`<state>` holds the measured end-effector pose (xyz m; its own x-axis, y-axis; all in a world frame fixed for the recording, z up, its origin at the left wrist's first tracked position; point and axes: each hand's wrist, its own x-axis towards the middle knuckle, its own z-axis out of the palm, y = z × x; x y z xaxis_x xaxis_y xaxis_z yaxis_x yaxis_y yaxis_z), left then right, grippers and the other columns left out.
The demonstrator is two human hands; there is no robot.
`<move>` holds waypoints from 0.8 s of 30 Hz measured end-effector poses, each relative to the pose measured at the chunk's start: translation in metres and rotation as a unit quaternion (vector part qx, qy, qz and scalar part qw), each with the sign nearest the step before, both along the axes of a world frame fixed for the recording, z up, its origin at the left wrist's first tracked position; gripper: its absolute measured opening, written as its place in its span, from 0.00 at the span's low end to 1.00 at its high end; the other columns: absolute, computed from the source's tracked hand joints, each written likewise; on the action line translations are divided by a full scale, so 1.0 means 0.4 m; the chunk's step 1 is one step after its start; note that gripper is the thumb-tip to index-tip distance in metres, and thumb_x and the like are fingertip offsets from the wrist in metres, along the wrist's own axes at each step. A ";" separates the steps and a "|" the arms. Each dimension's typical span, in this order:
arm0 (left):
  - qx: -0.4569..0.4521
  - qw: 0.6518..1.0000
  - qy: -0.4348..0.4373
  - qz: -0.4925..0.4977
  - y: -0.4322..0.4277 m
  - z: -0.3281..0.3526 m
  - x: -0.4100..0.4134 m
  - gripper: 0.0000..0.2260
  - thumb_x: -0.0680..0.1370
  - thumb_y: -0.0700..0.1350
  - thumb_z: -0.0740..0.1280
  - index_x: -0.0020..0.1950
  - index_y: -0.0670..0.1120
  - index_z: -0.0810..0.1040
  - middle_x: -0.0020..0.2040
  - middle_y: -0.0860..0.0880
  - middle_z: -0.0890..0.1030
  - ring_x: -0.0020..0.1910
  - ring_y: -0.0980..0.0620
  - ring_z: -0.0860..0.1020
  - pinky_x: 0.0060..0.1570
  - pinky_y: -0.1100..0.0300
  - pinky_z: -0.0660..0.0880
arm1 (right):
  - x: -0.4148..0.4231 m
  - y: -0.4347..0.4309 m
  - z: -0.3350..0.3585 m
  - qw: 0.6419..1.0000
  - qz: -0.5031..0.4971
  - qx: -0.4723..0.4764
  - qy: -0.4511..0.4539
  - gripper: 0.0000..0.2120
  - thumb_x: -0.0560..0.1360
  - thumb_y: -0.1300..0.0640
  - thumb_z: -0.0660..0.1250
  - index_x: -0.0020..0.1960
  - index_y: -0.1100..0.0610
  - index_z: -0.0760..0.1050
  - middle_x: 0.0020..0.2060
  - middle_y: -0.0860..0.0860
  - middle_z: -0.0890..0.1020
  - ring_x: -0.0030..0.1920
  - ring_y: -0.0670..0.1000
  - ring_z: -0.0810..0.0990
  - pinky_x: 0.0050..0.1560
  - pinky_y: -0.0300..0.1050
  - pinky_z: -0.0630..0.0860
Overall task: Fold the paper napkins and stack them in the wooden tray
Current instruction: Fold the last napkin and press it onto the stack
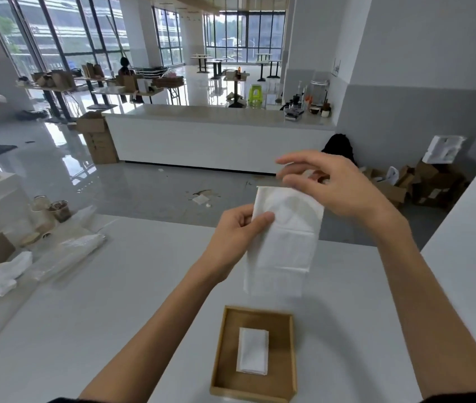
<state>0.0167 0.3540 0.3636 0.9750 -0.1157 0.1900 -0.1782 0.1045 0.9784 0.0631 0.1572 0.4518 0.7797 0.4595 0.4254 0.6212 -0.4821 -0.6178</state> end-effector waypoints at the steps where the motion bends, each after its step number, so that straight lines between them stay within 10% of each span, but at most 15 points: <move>1: -0.023 1.000 0.009 0.012 0.002 0.000 0.001 0.07 0.82 0.43 0.68 0.51 0.42 0.85 0.44 0.47 0.87 0.42 0.52 0.85 0.39 0.62 0.79 | 0.000 -0.013 -0.019 0.997 -0.041 0.066 0.008 0.13 0.79 0.44 0.67 0.62 0.44 0.79 0.51 0.39 0.86 0.55 0.37 0.81 0.54 0.36 0.76; 9: -0.075 0.996 0.032 0.045 0.039 0.005 0.007 0.06 0.79 0.44 0.71 0.55 0.48 0.86 0.52 0.43 0.88 0.50 0.45 0.86 0.47 0.55 0.83 | -0.027 0.007 -0.205 0.921 -0.068 0.258 0.283 0.26 0.72 0.38 0.69 0.64 0.53 0.79 0.54 0.50 0.87 0.55 0.52 0.86 0.60 0.55 0.81; 14: -0.071 0.995 0.030 0.064 0.048 0.004 0.010 0.09 0.79 0.42 0.72 0.58 0.45 0.84 0.52 0.44 0.88 0.51 0.45 0.86 0.45 0.58 0.81 | -0.024 0.045 -0.208 0.905 -0.075 0.339 0.245 0.11 0.78 0.57 0.71 0.59 0.58 0.79 0.48 0.52 0.88 0.48 0.50 0.87 0.47 0.43 0.84; 24: -0.059 0.997 0.022 0.043 0.067 0.011 0.015 0.07 0.80 0.45 0.71 0.56 0.46 0.85 0.51 0.44 0.88 0.49 0.48 0.87 0.42 0.59 0.81 | -0.007 0.052 -0.197 0.920 -0.084 0.338 0.181 0.03 0.78 0.52 0.71 0.50 0.51 0.82 0.39 0.47 0.88 0.35 0.43 0.84 0.35 0.35 0.78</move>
<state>0.0228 0.3810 0.3679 0.9879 -0.0115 0.1544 -0.1487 0.2052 0.9674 0.0602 0.1782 0.3729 0.9624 0.0448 0.2679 0.2674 0.0171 -0.9634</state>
